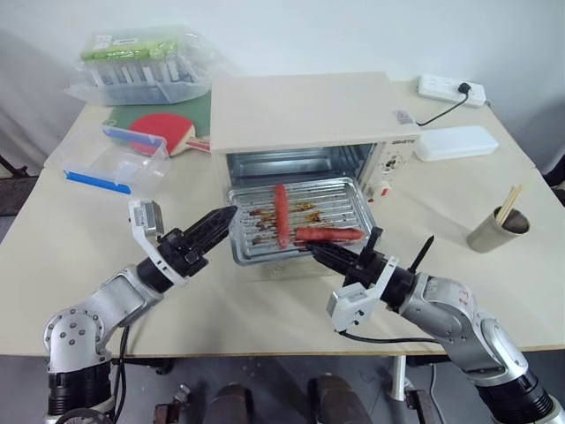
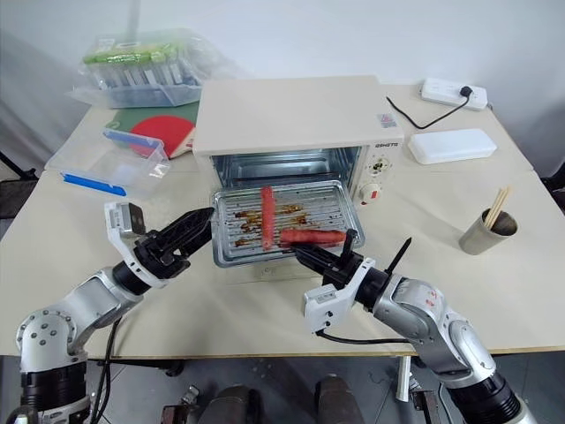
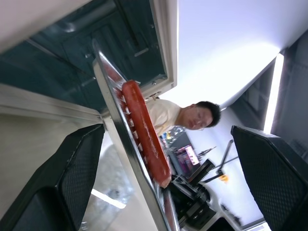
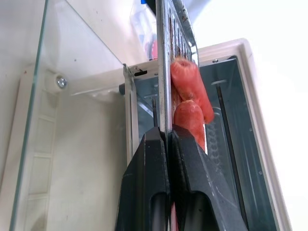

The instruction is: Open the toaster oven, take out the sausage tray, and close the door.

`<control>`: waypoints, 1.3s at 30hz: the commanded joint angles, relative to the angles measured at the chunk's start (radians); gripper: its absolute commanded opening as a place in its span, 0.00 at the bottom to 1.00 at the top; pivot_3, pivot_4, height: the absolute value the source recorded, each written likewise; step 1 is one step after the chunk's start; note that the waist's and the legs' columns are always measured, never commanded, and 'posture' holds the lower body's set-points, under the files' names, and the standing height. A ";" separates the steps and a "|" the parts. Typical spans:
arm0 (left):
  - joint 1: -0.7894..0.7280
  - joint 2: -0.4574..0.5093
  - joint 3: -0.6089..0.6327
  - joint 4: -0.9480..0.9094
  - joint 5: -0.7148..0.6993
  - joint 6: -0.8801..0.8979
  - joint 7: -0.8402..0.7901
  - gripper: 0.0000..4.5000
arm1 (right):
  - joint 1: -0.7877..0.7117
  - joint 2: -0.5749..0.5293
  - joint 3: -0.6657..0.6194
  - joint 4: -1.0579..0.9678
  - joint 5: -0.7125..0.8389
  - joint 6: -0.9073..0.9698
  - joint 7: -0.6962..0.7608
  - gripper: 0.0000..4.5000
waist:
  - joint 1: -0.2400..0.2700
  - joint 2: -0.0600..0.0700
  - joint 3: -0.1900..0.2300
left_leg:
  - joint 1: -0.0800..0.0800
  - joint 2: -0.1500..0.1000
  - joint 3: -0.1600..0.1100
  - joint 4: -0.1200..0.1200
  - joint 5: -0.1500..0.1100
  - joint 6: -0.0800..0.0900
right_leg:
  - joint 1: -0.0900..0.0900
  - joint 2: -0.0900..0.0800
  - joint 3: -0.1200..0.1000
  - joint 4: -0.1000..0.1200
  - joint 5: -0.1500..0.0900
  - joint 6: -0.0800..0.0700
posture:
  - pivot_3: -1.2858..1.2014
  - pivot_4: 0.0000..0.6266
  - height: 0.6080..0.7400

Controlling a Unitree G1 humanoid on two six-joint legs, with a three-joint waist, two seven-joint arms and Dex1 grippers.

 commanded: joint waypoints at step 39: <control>0.038 0.138 -0.123 0.122 -0.264 0.144 0.215 0.00 | -0.130 -0.009 -0.038 -0.020 0.243 -0.014 0.196 0.18 | 0.022 0.001 0.000 | 0.011 0.001 -0.001 -0.003 0.000 0.000 | 0.017 -0.001 0.000 -0.016 0.000 0.000 | 0.52 0.24 1.00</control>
